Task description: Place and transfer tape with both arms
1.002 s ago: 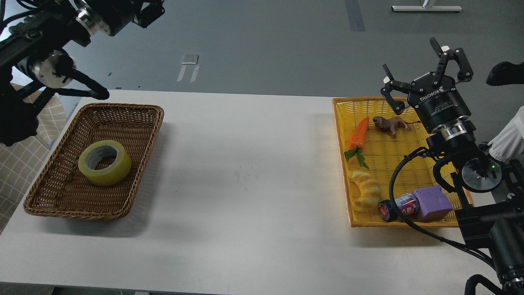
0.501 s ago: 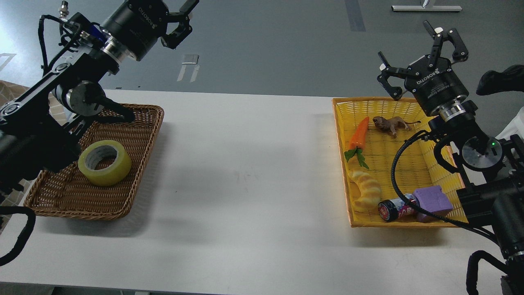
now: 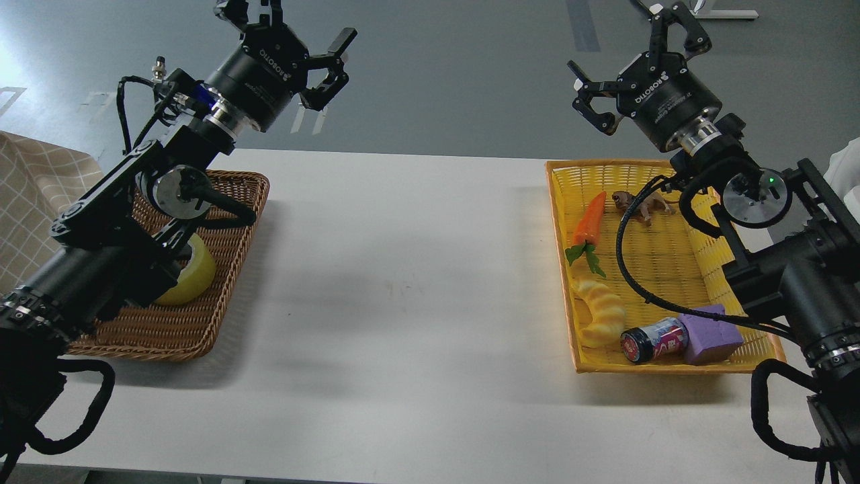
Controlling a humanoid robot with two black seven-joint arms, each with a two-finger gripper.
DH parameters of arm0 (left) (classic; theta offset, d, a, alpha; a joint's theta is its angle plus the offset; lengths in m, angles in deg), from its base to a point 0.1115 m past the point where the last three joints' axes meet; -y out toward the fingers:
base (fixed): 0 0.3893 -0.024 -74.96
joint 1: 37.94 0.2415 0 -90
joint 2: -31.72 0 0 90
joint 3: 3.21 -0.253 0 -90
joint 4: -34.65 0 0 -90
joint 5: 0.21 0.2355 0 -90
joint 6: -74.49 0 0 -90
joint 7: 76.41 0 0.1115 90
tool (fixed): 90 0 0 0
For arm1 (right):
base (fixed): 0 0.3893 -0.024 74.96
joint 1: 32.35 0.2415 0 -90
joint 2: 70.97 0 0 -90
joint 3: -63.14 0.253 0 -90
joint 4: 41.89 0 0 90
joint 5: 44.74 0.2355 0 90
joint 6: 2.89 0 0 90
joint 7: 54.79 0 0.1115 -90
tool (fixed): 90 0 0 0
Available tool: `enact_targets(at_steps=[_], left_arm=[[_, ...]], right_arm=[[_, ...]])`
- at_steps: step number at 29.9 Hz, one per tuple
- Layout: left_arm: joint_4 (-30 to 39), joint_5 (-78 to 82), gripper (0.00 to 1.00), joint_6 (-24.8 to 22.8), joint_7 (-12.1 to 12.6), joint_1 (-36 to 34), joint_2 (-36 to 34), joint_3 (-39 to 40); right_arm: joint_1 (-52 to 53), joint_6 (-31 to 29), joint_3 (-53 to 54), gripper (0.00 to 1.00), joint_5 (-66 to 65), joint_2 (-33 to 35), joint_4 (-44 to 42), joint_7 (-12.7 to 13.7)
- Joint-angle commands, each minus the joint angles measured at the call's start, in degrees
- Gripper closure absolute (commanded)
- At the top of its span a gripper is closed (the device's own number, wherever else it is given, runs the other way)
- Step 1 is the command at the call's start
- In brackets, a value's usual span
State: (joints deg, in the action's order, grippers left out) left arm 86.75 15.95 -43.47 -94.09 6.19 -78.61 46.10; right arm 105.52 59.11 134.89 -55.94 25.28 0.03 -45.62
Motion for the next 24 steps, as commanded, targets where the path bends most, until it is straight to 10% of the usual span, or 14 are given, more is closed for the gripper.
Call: enact_targets(at_steps=[1, 24], left_arm=[[-0.9, 0.0, 0.02, 0.0, -0.1, -0.1, 2.5, 0.7], [-2.2, -1.2, 0.02, 0.0, -0.2, 1.6, 5.9, 2.2]], right_arm=[[-0.1, 0.0, 0.0, 0.00, 0.1, -0.7, 0.1, -0.1], [-1.0, 0.0, 0.7, 0.00, 0.3, -4.3, 0.9, -0.3]])
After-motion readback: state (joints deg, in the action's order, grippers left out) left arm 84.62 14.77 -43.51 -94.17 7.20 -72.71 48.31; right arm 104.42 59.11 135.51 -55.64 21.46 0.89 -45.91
